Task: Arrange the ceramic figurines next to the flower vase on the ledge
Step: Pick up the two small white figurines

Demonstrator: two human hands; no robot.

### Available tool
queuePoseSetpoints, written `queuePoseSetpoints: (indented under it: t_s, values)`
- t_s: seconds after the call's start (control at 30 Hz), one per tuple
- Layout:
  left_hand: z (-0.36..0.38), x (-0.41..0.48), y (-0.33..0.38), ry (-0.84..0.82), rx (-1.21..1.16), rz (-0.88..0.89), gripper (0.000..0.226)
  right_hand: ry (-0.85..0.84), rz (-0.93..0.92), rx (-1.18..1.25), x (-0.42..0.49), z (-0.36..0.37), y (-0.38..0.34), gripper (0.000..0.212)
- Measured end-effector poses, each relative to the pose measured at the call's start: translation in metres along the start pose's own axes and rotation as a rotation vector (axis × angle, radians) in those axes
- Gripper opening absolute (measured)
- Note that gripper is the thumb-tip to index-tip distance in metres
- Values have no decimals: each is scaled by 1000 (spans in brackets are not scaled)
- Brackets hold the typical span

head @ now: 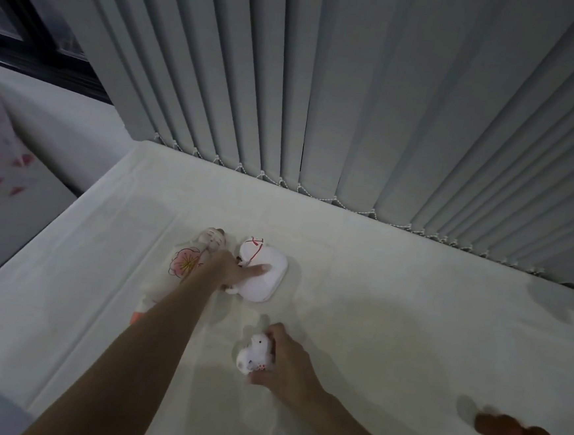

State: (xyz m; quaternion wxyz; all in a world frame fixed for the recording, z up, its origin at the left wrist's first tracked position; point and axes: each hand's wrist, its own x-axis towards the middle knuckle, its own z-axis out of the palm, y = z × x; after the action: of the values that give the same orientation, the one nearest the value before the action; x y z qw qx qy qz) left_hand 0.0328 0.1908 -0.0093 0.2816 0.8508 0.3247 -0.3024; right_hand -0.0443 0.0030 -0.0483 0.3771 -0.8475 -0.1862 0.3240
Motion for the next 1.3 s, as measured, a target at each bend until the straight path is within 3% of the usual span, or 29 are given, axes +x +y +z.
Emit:
queuePoseSetpoints:
  t_s: [0.07,0.17,0.33,0.53,0.7,0.83,0.93,1.3]
  values:
    - [2,2,0,-47,-105,5,77,-17,-35,-17,-2,4,-4,54]
    - [9,-2,6,-60,-159,26,68,-63,-80,-33,-8,5,-5,58]
    - [25,1,9,67,-66,230,68,-112,-66,249,-36,-20,8,59]
    - [46,-11,22,170,78,400,69,-10,41,434,-96,-78,53,56]
    - [67,-41,44,116,157,621,59,120,76,177,-124,-131,83,66]
    - [88,-67,70,-4,285,807,52,190,90,-90,-128,-152,103,37]
    - [103,-81,89,-44,430,915,48,185,159,-306,-127,-160,117,33]
    - [146,-98,110,-84,634,1030,45,120,158,-517,-128,-170,133,33]
